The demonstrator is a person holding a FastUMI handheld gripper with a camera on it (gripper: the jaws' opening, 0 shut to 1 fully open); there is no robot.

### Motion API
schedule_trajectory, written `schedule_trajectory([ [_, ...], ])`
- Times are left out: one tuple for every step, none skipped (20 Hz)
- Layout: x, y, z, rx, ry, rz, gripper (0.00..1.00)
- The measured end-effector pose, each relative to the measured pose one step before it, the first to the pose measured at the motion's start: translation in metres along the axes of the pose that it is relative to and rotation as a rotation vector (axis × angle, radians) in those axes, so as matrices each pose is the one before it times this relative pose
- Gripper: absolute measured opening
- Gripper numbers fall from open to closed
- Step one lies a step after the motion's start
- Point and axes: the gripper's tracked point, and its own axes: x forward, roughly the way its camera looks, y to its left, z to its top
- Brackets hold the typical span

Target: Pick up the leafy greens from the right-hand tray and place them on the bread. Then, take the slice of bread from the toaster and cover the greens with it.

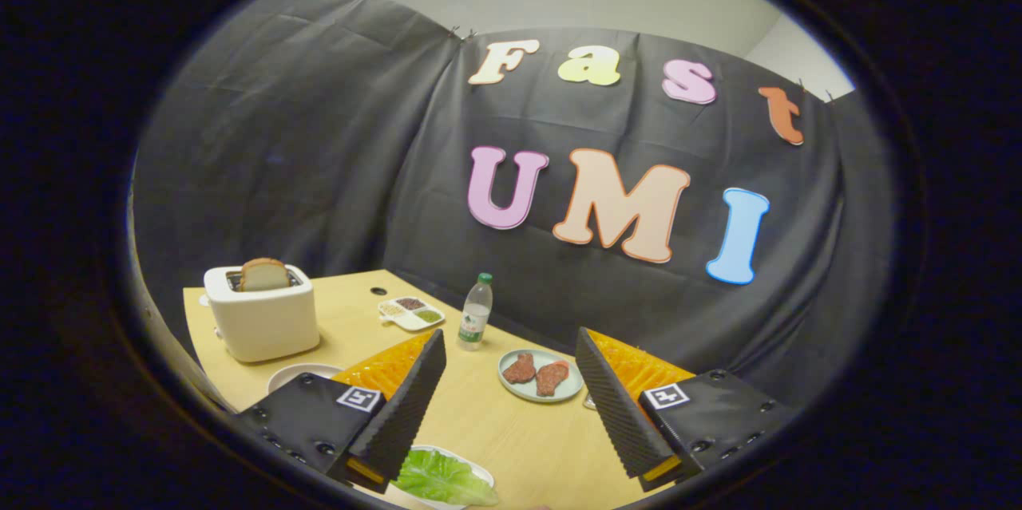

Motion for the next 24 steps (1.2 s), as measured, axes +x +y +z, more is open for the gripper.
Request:
schedule_trajectory([
  [0.00111, 0.00056, -0.00419, -0.00490, 0.01295, 0.02181, 1.00],
  [0.00021, 0.00262, -0.00512, -0.00250, 0.01434, 0.02164, 1.00],
  [0.00089, 0.00379, -0.00463, 0.00370, 0.01395, 0.03096, 1.00],
  [0.00170, 0.00586, -0.00713, 0.00436, 0.01352, 0.03355, 1.00],
  [0.00009, 0.00225, -0.00537, -0.00335, 0.01348, 0.02519, 1.00],
  [0.00055, 0.00107, -0.00566, -0.00905, 0.01347, 0.01679, 1.00],
  [0.00029, 0.00021, -0.00562, -0.00824, 0.01340, 0.01643, 1.00],
  [0.00269, 0.00236, -0.00812, -0.00483, 0.01476, 0.01667, 1.00],
  [0.00145, 0.00236, -0.00712, -0.00175, 0.01478, 0.01988, 1.00],
  [0.00189, 0.00416, -0.00860, -0.00323, 0.01477, 0.01875, 1.00],
  [0.00156, 0.00265, -0.00728, -0.00740, 0.01787, 0.01970, 1.00],
  [0.00250, 0.00400, -0.01031, -0.00862, 0.01954, 0.02245, 1.00],
  [0.00233, 0.00343, -0.00717, -0.00820, 0.01886, 0.02378, 1.00],
  [0.00272, 0.00492, -0.00876, -0.01011, 0.01892, 0.02268, 1.00],
  [0.00282, 0.00262, -0.00754, -0.00991, 0.01874, 0.02093, 1.00],
  [0.00307, 0.00452, -0.00864, -0.00859, 0.01833, 0.02044, 1.00],
  [0.00358, 0.00388, -0.00776, -0.00593, 0.01638, 0.01975, 1.00],
  [0.00331, 0.00421, -0.00664, -0.00573, 0.01514, 0.01905, 1.00],
  [0.00447, 0.00406, -0.00733, -0.00677, 0.01536, 0.01815, 1.00],
  [0.00441, 0.00303, -0.00769, -0.00734, 0.01713, 0.01701, 1.00],
  [0.00435, 0.00311, -0.00682, -0.00742, 0.01846, 0.01663, 1.00],
  [0.00401, 0.00360, -0.00827, -0.00610, 0.01918, 0.01923, 1.00],
  [0.00306, 0.00308, -0.00583, -0.00603, 0.01868, 0.02013, 1.00],
  [0.00398, 0.00574, -0.00852, -0.01060, 0.01744, 0.01923, 1.00],
])
